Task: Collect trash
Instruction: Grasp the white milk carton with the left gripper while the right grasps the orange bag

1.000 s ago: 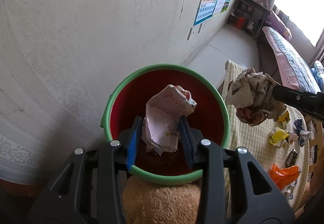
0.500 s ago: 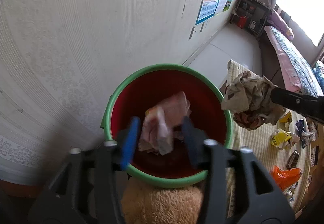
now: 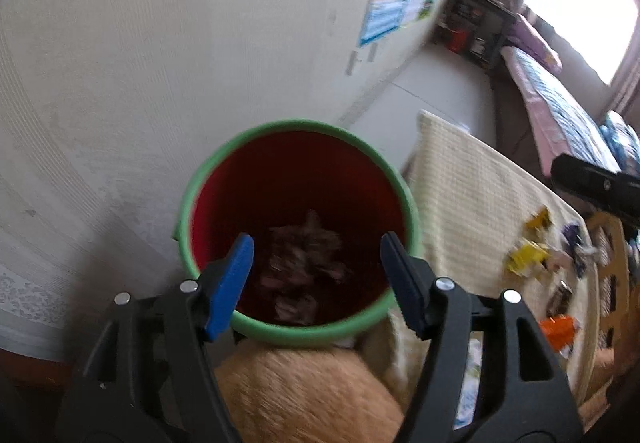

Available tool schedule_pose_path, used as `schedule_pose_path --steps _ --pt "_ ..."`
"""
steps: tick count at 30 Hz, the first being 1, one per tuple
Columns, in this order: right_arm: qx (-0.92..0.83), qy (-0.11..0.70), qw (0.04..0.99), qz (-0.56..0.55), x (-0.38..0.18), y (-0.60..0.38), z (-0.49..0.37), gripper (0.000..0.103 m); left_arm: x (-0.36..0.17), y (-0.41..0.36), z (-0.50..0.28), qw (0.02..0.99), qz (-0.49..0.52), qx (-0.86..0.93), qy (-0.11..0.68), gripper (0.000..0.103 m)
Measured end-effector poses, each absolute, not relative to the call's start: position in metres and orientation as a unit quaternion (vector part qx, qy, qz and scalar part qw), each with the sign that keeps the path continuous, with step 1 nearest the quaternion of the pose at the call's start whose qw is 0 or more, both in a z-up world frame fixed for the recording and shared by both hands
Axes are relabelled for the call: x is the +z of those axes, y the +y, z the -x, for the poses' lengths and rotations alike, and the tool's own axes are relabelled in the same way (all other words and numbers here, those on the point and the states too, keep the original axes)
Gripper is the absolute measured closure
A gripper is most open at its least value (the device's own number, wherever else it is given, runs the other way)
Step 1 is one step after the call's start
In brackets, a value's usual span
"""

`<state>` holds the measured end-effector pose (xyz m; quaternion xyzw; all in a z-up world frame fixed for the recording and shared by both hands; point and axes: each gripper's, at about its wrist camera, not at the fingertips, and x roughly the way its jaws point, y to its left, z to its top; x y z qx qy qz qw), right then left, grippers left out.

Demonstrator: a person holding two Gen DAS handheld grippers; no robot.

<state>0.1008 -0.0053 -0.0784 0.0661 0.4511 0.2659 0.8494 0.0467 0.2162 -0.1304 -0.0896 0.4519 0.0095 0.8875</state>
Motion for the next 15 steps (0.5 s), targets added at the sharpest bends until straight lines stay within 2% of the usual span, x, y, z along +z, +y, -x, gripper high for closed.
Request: schedule_pose_path --steps 4,10,15 --pt "0.233 0.447 0.862 -0.061 -0.079 -0.047 -0.078 0.055 -0.138 0.178 -0.029 0.871 0.088 -0.054 0.480 0.040" --pt "0.176 0.464 0.865 -0.073 -0.101 -0.108 -0.048 0.055 -0.167 0.115 -0.002 0.825 0.065 -0.144 0.542 0.040" --pt "0.100 0.489 0.861 -0.098 -0.138 -0.163 -0.023 0.055 -0.204 0.091 0.000 0.786 0.041 -0.128 0.603 0.037"
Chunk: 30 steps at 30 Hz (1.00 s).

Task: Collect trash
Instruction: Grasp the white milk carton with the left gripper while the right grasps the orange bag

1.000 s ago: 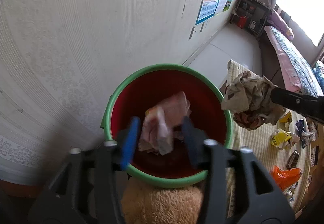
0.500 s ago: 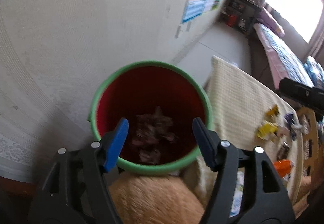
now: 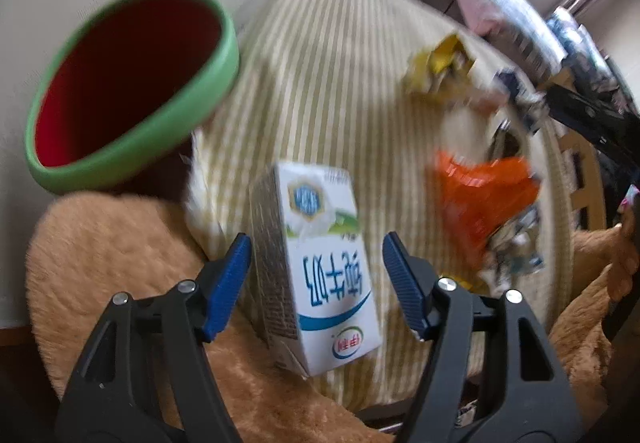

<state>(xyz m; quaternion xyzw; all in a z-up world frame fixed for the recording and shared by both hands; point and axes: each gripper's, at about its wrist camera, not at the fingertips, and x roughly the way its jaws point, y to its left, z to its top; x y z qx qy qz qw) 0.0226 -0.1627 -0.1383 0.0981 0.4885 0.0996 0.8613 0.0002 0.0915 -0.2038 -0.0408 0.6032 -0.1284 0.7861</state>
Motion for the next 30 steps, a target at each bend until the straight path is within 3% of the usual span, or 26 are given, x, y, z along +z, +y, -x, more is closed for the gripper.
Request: schedule_pose_path --steps 8,14,25,30 --pt "0.069 0.517 0.841 -0.141 -0.162 -0.199 -0.020 0.055 -0.217 0.070 0.000 0.771 -0.005 -0.145 0.620 0.041" --pt "0.098 0.542 0.821 -0.150 -0.168 -0.190 -0.017 0.055 -0.195 0.058 -0.002 0.798 -0.023 -0.154 0.582 0.042" --pt "0.104 0.587 0.789 -0.147 -0.191 -0.183 -0.015 0.038 -0.198 0.042 -0.023 0.808 -0.022 -0.147 0.571 0.041" --pt "0.102 0.596 0.784 -0.138 -0.195 -0.180 -0.014 0.028 -0.203 0.042 -0.022 0.807 -0.018 -0.141 0.573 0.035"
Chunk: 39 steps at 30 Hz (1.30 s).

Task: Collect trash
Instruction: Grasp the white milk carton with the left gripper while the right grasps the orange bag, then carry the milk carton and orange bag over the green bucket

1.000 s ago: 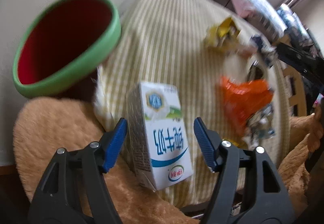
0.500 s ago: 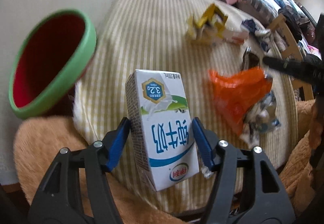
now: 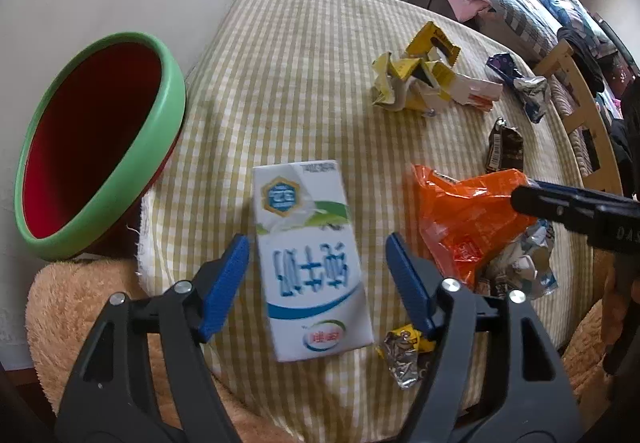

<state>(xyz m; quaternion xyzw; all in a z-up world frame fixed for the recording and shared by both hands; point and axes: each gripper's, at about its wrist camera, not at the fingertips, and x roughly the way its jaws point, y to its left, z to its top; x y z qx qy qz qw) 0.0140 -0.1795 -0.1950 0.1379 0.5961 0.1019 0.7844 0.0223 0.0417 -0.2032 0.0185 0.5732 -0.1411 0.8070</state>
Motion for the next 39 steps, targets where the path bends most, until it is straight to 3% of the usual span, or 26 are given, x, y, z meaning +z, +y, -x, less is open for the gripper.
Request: schedule_pose_path --steps 8,9,11,16,31,39 --pt "0.099 0.609 0.775 -0.140 -0.210 -0.176 -0.017 0.028 -0.223 0.034 -0.020 0.790 -0.042 -0.137 0.596 0.035" --pt "0.098 0.609 0.774 -0.140 -0.212 -0.175 -0.018 0.033 -0.225 0.034 -0.020 0.789 -0.045 -0.138 0.598 0.035" --pt "0.101 0.606 0.776 -0.145 -0.213 -0.176 -0.019 0.040 -0.225 0.035 -0.020 0.789 -0.041 -0.140 0.597 0.048" --pt "0.111 0.584 0.790 -0.151 -0.202 -0.178 -0.018 0.049 -0.217 0.043 -0.019 0.797 -0.022 -0.140 0.587 0.049" --pt "0.106 0.485 0.851 -0.174 -0.140 -0.187 -0.012 0.049 -0.118 0.064 -0.026 0.883 -0.020 -0.101 0.459 0.049" --pt "0.107 0.456 0.866 -0.175 -0.117 -0.187 -0.015 0.049 -0.094 0.068 -0.027 0.901 -0.018 -0.090 0.424 0.049"
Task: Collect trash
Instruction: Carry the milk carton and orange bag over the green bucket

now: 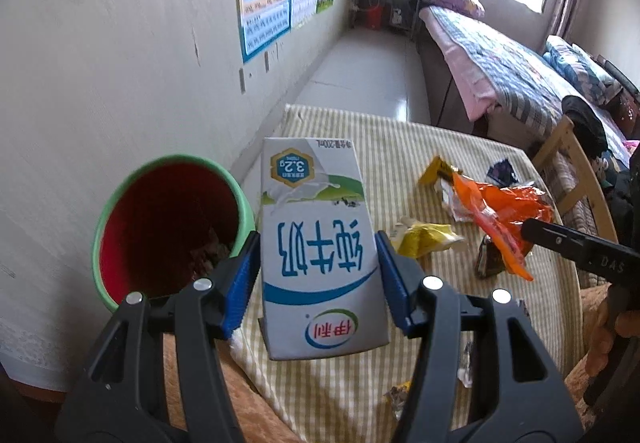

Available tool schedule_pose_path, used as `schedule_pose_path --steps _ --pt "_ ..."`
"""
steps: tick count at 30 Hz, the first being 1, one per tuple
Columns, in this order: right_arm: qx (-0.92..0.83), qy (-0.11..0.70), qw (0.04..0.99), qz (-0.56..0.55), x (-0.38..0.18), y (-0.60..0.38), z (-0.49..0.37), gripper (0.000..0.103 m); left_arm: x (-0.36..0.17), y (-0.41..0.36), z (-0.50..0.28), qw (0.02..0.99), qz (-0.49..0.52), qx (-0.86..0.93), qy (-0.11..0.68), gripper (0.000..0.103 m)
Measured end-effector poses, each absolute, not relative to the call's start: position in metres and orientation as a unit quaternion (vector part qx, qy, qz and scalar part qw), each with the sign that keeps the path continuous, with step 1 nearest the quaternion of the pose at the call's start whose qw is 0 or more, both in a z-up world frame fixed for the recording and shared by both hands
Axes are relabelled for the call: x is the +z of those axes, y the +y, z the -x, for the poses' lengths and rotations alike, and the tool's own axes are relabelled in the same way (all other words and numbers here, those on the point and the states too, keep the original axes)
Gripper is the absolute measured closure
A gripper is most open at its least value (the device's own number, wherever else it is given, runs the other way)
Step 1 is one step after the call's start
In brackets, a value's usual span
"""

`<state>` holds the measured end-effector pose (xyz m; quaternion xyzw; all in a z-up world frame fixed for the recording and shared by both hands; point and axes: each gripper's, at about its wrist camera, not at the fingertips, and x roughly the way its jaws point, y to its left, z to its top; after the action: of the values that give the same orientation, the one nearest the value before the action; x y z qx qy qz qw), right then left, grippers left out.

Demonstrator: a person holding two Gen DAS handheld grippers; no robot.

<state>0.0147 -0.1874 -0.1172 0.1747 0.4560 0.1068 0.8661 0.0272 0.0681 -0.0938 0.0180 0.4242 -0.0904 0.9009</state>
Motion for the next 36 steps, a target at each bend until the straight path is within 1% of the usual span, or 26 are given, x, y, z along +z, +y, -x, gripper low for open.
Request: schedule_pose_path --steps 6,17,36 --pt "0.117 0.440 0.874 -0.170 -0.102 -0.178 -0.019 0.049 -0.082 0.070 -0.024 0.911 -0.021 -0.082 0.403 0.049" --pt "0.139 0.428 0.879 -0.159 -0.086 -0.154 -0.027 0.049 -0.084 0.082 -0.024 0.913 -0.011 -0.068 0.403 0.049" --pt "0.176 0.430 0.874 -0.140 -0.082 -0.115 -0.042 0.049 -0.091 0.114 -0.026 0.913 0.012 -0.038 0.406 0.049"
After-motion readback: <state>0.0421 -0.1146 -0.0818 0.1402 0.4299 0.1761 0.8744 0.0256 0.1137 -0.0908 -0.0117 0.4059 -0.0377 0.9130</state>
